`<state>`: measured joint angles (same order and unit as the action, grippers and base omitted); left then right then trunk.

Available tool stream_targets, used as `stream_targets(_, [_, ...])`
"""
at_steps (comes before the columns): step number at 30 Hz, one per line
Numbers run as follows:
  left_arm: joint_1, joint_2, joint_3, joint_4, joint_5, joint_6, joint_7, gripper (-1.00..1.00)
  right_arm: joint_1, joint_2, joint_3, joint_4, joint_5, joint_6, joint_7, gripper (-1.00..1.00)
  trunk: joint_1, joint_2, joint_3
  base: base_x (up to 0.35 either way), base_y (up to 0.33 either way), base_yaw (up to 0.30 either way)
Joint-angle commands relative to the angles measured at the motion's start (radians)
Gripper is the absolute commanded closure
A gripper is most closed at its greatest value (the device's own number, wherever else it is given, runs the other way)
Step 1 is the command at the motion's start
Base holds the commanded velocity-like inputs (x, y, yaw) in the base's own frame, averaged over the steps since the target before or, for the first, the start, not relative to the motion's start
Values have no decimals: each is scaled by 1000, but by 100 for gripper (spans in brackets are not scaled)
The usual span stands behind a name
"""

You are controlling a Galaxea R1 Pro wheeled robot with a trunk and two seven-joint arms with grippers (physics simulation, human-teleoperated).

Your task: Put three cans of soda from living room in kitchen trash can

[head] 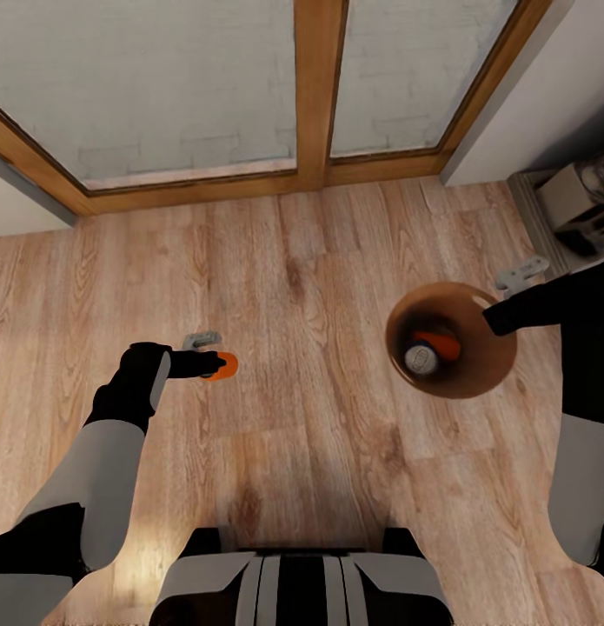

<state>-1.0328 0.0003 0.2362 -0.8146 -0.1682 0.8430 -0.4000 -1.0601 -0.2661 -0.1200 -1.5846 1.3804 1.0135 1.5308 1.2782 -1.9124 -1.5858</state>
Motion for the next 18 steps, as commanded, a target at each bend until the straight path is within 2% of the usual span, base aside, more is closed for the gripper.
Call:
stream_targets(1, [0, 0, 0, 0, -1, 0, 0, 100, 5, 0, -1, 0, -2, 5, 8, 100, -4, 7, 3, 0, 0, 0])
stream_targets(4, [0, 1, -3, 0, -1, -1, 1, 100, 19, -2, -3, 0, -2, 3, 10, 100, -15, 28, 13, 0, 0, 0])
stream_targets(10, [0, 9, -36, 2, -4, -9, 7, 100, 86, -2, -9, 0, -3, 1, 11, 100, -38, 70, 31, 0, 0, 0])
stream_targets(14, [0, 72, -42, 13, -7, -29, 12, 100, 134, -5, -14, 0, -3, 1, 5, 100, -54, 98, 44, 0, 0, 0])
stream_targets(15, [0, 95, -43, 15, -8, -31, 13, 100, 150, -6, -22, 0, -3, 0, 3, 100, -58, 105, 47, 0, 0, 0])
stream_targets(16, [1, 108, -44, 17, -9, -32, 14, 100, 158, -6, -31, 0, -4, -2, 2, 100, -61, 112, 50, 0, 0, 0])
stream_targets(18, [27, 152, -45, 43, -38, -31, 43, 100, 190, -5, -76, 0, -7, -40, -1, 100, -69, 126, 57, 0, 0, 0])
